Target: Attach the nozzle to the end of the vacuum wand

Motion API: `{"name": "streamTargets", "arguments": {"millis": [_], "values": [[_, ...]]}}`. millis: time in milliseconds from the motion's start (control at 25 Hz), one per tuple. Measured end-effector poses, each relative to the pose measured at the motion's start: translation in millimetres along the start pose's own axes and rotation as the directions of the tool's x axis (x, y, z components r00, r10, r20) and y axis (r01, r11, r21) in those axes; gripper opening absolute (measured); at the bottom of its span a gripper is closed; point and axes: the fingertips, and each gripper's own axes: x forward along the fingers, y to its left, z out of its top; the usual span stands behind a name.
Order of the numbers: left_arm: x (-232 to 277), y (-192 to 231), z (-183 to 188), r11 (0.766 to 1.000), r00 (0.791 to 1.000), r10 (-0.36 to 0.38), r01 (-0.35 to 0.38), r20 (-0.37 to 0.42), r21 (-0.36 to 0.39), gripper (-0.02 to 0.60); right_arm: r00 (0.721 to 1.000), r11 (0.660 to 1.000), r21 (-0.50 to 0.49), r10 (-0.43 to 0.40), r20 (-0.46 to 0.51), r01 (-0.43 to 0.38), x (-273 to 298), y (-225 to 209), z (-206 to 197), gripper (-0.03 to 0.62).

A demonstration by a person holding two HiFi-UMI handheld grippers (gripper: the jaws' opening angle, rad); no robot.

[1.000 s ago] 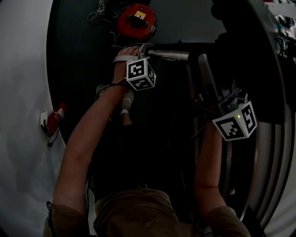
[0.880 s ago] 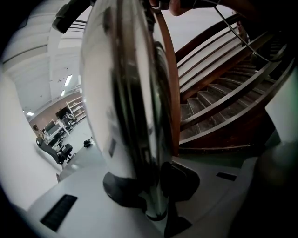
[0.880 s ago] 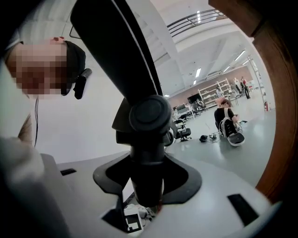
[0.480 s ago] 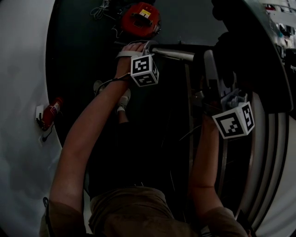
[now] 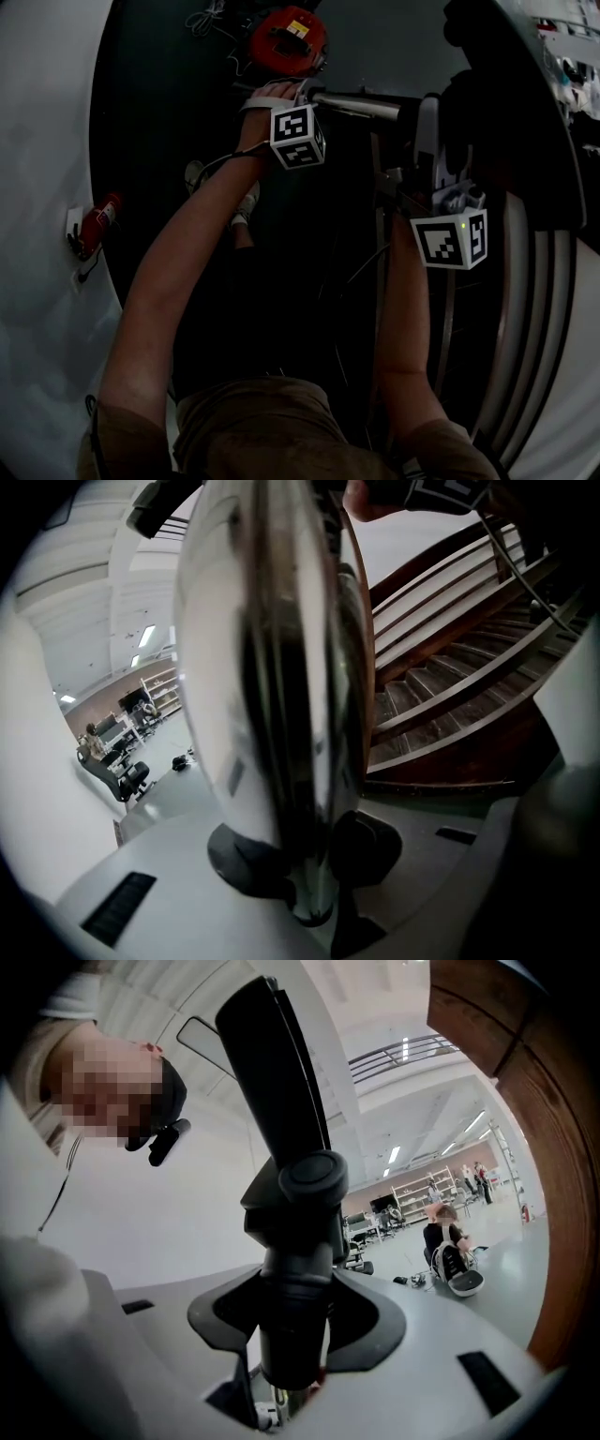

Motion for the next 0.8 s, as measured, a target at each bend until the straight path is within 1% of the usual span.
{"name": "streamTargets", "arguments": {"millis": [80,200,440,600,680,800], "values": [[1,3,0,1.0,1.0,0.004,-0.004,-0.001,-0.011,0.086,1.0,1.0,-0.014,0.004,-0.015,-0.004,0,1,-6,0.181],[-1,1,3,1.0,1.0,-0.006,0.006,0.008,-0.008,0.086,0.999,1.0,-0.01,0.006,-0.048,-0.007,0,3,-6,0.18],[-4,5,-4,1.0,1.0,0.001,-0.001,0.025,-0.012,0.087,0.998,0.999,-0.017,0.05,-0.042,-0.051,10,11,-10,0.181],[-6,4,-16,1.0,1.0,-0.013,0.013,0.008,-0.014,0.089,0.998,0.998,-0.024,0.057,-0.029,-0.058,12,20,-9,0.181],[-14,3,-24,0.998,0.999,-0.027,0.028,0.018,-0.053,0.112,0.996,0.996,-0.043,0.082,-0.029,-0.083,19,34,-10,0.182],[-36,4,-40,0.987,0.998,-0.031,0.039,0.055,-0.153,0.199,0.984,0.981,-0.088,0.169,-0.053,-0.173,35,73,-16,0.181]]}}
